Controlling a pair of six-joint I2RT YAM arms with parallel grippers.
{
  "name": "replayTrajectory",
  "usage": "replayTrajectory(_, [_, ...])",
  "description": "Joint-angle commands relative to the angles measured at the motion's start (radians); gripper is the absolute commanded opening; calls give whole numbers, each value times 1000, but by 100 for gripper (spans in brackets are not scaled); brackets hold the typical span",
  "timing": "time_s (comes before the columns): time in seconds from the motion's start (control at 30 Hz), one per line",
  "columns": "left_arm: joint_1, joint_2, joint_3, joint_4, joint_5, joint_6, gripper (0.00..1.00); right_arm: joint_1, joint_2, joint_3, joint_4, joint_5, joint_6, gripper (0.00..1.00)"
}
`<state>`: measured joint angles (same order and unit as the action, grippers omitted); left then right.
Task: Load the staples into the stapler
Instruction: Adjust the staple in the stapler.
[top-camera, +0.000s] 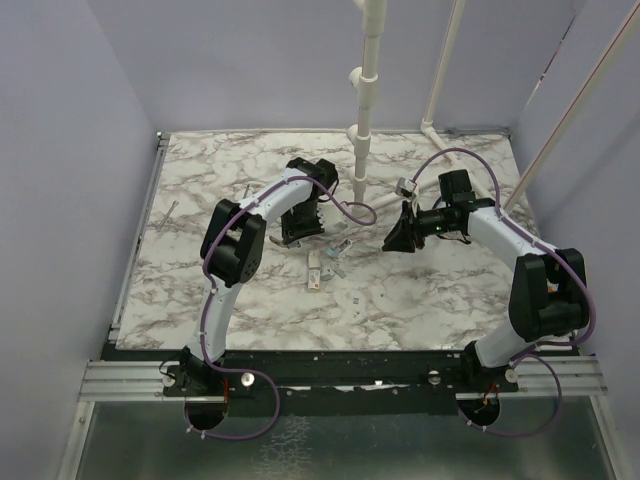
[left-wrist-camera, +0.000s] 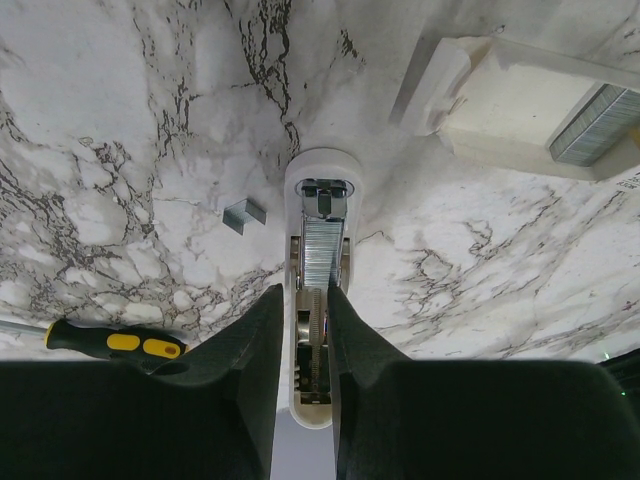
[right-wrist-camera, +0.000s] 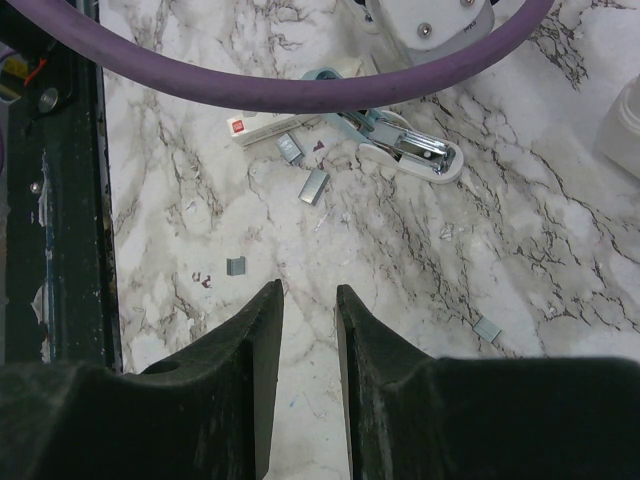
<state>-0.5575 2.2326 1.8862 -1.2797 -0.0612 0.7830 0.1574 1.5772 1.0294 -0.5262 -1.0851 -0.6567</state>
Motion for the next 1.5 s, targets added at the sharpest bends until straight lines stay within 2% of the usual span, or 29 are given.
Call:
replayTrajectory(0.0, [3, -26, -4, 3, -6, 4, 25, 1, 12, 27, -37, -4, -20, 32])
replayTrajectory(1.47, [3, -7, -19, 49, 35, -6, 27, 1, 12, 29, -41, 1, -23, 32])
